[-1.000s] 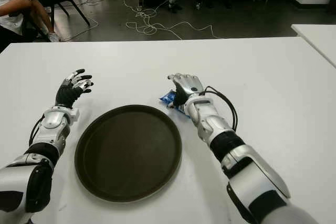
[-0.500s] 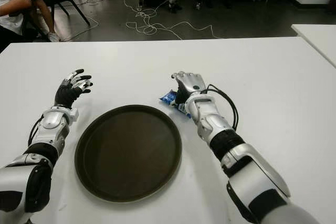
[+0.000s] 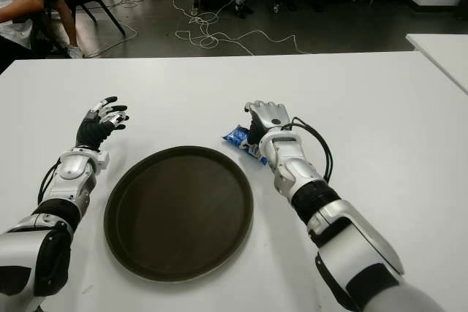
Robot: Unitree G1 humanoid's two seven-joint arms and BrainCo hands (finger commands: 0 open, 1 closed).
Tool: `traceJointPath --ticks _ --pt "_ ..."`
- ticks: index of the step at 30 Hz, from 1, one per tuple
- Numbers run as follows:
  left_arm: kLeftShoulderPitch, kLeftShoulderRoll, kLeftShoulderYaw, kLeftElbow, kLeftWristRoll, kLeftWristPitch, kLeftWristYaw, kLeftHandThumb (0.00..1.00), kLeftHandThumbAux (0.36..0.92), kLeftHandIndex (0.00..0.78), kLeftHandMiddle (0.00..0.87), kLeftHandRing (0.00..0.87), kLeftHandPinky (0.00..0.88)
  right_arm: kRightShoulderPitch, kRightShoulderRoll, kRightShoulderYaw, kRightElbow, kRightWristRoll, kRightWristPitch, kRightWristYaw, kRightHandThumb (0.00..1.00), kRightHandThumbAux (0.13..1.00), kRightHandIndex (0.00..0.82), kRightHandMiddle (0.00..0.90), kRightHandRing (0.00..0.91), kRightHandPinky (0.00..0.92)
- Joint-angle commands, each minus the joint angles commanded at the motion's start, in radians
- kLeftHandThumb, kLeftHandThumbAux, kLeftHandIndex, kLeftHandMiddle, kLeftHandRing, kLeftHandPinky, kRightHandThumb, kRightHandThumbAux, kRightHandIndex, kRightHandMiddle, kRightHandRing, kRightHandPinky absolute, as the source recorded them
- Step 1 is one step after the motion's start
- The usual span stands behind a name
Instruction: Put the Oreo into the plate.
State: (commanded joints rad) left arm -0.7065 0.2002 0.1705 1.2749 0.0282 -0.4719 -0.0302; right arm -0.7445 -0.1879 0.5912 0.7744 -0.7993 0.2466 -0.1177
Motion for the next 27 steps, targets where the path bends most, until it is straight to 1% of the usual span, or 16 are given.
traceJointPath --ticks 5,10,13,17,21,24,27 --pt "0.0 0.0 -0.005 0.0 0.006 -0.004 0.008 0.397 0.682 0.181 0.292 0.316 0.307 0.004 -0.005 -0.011 -0.008 0.018 -0.017 0.012 0.0 0.735 0.203 0.225 0.259 0.282" --pt "0.001 -0.004 -0.002 -0.001 0.001 -0.005 0.005 0.391 0.686 0.181 0.295 0.318 0.326 0.017 -0.013 -0.067 -0.019 0.109 -0.11 0.067 0.0 0.742 0.198 0.229 0.246 0.252" --pt "0.001 -0.006 0.0 0.0 -0.002 -0.004 0.004 0.399 0.682 0.18 0.295 0.32 0.333 0.016 -0.015 -0.083 -0.013 0.135 -0.139 0.092 0.0 0.745 0.193 0.227 0.239 0.244" --pt "0.001 -0.007 -0.001 0.0 -0.002 -0.005 0.006 0.408 0.679 0.187 0.3 0.324 0.33 0.013 -0.012 -0.095 -0.009 0.15 -0.141 0.124 0.0 0.752 0.163 0.199 0.21 0.215" --pt "0.002 -0.008 -0.004 -0.002 0.003 -0.009 0.011 0.414 0.676 0.182 0.294 0.32 0.326 0.012 -0.006 -0.105 -0.002 0.16 -0.134 0.133 0.0 0.765 0.144 0.173 0.183 0.181" --pt "0.001 -0.008 -0.007 -0.002 0.005 -0.006 0.016 0.42 0.684 0.177 0.286 0.314 0.328 0.011 -0.005 -0.107 0.001 0.159 -0.129 0.136 0.0 0.766 0.139 0.164 0.171 0.169" --pt "0.001 -0.008 -0.01 -0.002 0.008 -0.004 0.023 0.419 0.69 0.173 0.283 0.309 0.324 0.005 -0.002 -0.107 0.021 0.158 -0.133 0.133 0.0 0.766 0.141 0.164 0.172 0.175"
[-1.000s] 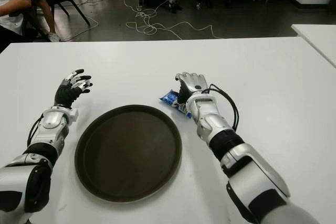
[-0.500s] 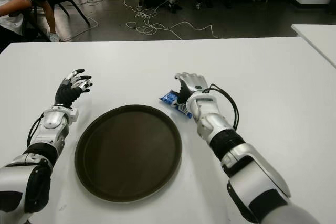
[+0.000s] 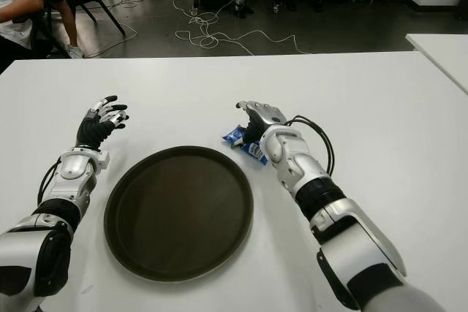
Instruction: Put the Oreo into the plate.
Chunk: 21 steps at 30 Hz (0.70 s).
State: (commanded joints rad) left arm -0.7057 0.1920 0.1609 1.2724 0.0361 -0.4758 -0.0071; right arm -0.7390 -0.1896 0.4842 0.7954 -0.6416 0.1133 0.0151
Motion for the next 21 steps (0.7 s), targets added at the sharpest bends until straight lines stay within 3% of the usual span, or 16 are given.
traceJointPath --ticks 11,21 --pt "0.003 -0.002 -0.01 -0.003 0.006 -0.012 0.011 0.393 0.683 0.173 0.285 0.312 0.331 -0.041 0.072 0.008 0.217 -0.002 -0.07 -0.091 0.0 0.763 0.136 0.165 0.175 0.176" --pt "0.003 -0.005 -0.002 -0.004 -0.006 -0.013 -0.009 0.421 0.681 0.173 0.285 0.309 0.311 -0.047 0.083 0.018 0.252 -0.008 -0.09 -0.097 0.0 0.758 0.128 0.139 0.144 0.132"
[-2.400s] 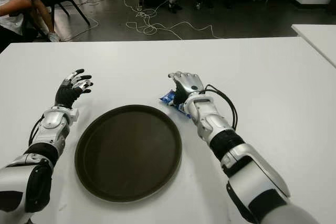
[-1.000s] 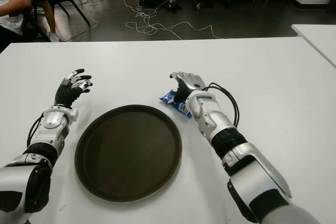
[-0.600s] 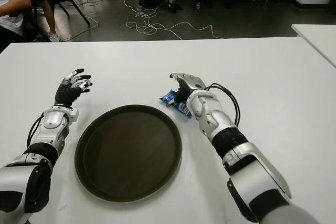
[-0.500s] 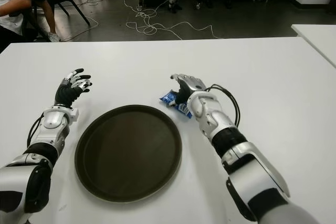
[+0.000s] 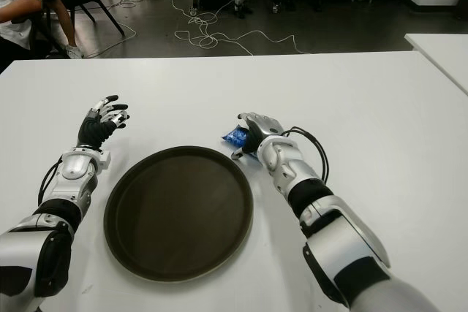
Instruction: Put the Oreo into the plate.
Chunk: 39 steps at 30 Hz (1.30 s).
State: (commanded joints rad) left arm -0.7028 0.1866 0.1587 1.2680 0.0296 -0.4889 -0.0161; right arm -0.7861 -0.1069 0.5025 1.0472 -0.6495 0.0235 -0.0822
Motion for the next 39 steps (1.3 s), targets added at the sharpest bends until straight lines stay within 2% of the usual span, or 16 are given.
traceJointPath --ticks 13,31,37,39 --pt "0.002 0.005 -0.009 -0.001 0.011 0.005 0.014 0.403 0.705 0.164 0.272 0.301 0.316 -0.004 0.008 0.0 0.012 -0.003 0.016 -0.023 0.0 0.76 0.13 0.134 0.14 0.143" --pt "0.004 0.007 -0.025 -0.005 0.02 -0.002 0.03 0.376 0.676 0.173 0.286 0.316 0.322 -0.009 0.004 -0.007 0.042 0.003 -0.005 -0.063 0.0 0.768 0.13 0.13 0.135 0.127" --pt "0.004 0.003 -0.017 -0.006 0.009 0.001 0.026 0.406 0.685 0.168 0.276 0.307 0.325 -0.005 0.001 -0.014 0.037 0.007 -0.012 -0.082 0.0 0.778 0.165 0.159 0.171 0.182" --pt "0.003 0.003 -0.017 -0.007 0.008 0.002 0.025 0.414 0.69 0.167 0.276 0.307 0.328 -0.004 0.0 -0.015 0.033 0.007 -0.01 -0.087 0.0 0.795 0.201 0.19 0.21 0.236"
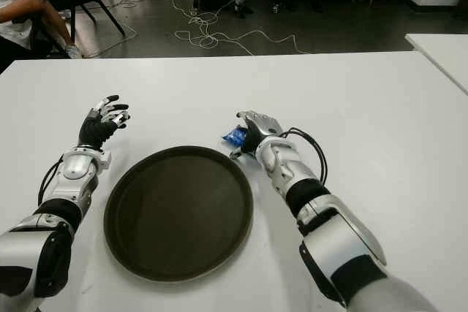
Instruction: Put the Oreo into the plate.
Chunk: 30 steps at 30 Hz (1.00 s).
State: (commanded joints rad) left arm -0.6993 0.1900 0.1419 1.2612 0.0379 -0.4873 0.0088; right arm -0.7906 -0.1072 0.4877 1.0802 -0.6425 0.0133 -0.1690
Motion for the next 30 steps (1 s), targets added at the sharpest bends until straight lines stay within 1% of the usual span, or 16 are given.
traceJointPath --ticks 2,3,4,5,6,7,8,9,11,13,17,21,27,30 --pt "-0.001 0.0 0.0 0.0 0.0 0.001 -0.001 0.42 0.691 0.167 0.278 0.31 0.333 0.002 -0.002 -0.001 -0.005 -0.001 0.0 -0.008 0.0 0.823 0.251 0.235 0.261 0.307" --pt "-0.001 0.001 0.0 0.0 -0.001 0.002 -0.001 0.423 0.691 0.168 0.28 0.312 0.335 0.002 -0.002 -0.001 -0.007 -0.001 0.0 -0.012 0.001 0.849 0.305 0.307 0.32 0.381" --pt "-0.002 0.001 0.002 0.001 -0.002 0.002 -0.003 0.424 0.69 0.168 0.281 0.313 0.336 0.005 -0.003 -0.001 -0.009 -0.003 -0.005 -0.025 0.001 0.858 0.324 0.333 0.341 0.407" --pt "-0.002 0.001 0.003 0.001 -0.004 0.003 -0.005 0.422 0.688 0.165 0.282 0.314 0.339 0.006 -0.004 -0.001 -0.011 -0.004 -0.009 -0.033 0.246 0.814 0.361 0.432 0.437 0.49" --pt "-0.002 0.002 0.003 0.001 -0.005 0.004 -0.006 0.421 0.687 0.163 0.282 0.316 0.341 0.008 -0.005 0.0 -0.012 -0.006 -0.015 -0.044 0.405 0.785 0.384 0.496 0.498 0.544" --pt "-0.002 0.002 0.004 0.002 -0.006 0.004 -0.007 0.42 0.687 0.162 0.282 0.316 0.342 0.009 -0.006 0.001 -0.013 -0.008 -0.018 -0.051 0.461 0.774 0.393 0.526 0.526 0.564" --pt "-0.002 0.003 0.003 0.002 -0.005 0.005 -0.007 0.42 0.688 0.161 0.282 0.316 0.343 0.01 -0.008 0.003 -0.014 -0.011 -0.023 -0.059 0.543 0.759 0.405 0.568 0.566 0.593" --pt "-0.002 0.003 0.003 0.002 -0.004 0.006 -0.006 0.42 0.69 0.161 0.281 0.315 0.342 0.01 -0.009 0.005 -0.015 -0.013 -0.026 -0.065 0.596 0.749 0.413 0.599 0.594 0.612" --pt "-0.002 0.005 0.001 0.002 -0.001 0.005 -0.004 0.416 0.691 0.163 0.28 0.314 0.34 0.011 -0.013 0.01 -0.016 -0.018 -0.035 -0.079 0.642 0.74 0.42 0.626 0.62 0.629" --pt "-0.001 0.008 -0.004 0.002 0.006 0.001 0.0 0.41 0.687 0.169 0.279 0.311 0.337 0.012 -0.017 0.016 -0.018 -0.025 -0.049 -0.098 0.672 0.734 0.425 0.645 0.64 0.642" --pt "0.0 0.012 -0.009 0.002 0.011 -0.004 0.001 0.402 0.681 0.175 0.278 0.307 0.327 0.013 -0.021 0.02 -0.017 -0.028 -0.064 -0.122 0.688 0.73 0.427 0.666 0.661 0.657" --pt "0.001 0.01 -0.003 0.002 0.004 -0.005 -0.008 0.401 0.684 0.174 0.279 0.308 0.323 0.013 -0.023 0.021 -0.015 -0.028 -0.072 -0.141 0.694 0.729 0.428 0.68 0.676 0.666" --pt "0.003 0.009 0.009 0.001 -0.012 -0.006 -0.027 0.424 0.692 0.174 0.282 0.31 0.324 0.015 -0.028 0.017 -0.016 -0.025 -0.09 -0.16 0.696 0.729 0.428 0.681 0.679 0.667" --pt "0.004 0.01 0.009 0.0 -0.01 -0.012 -0.024 0.419 0.692 0.173 0.284 0.313 0.323 0.016 -0.031 0.019 -0.017 -0.027 -0.1 -0.168 0.696 0.73 0.428 0.682 0.68 0.667"
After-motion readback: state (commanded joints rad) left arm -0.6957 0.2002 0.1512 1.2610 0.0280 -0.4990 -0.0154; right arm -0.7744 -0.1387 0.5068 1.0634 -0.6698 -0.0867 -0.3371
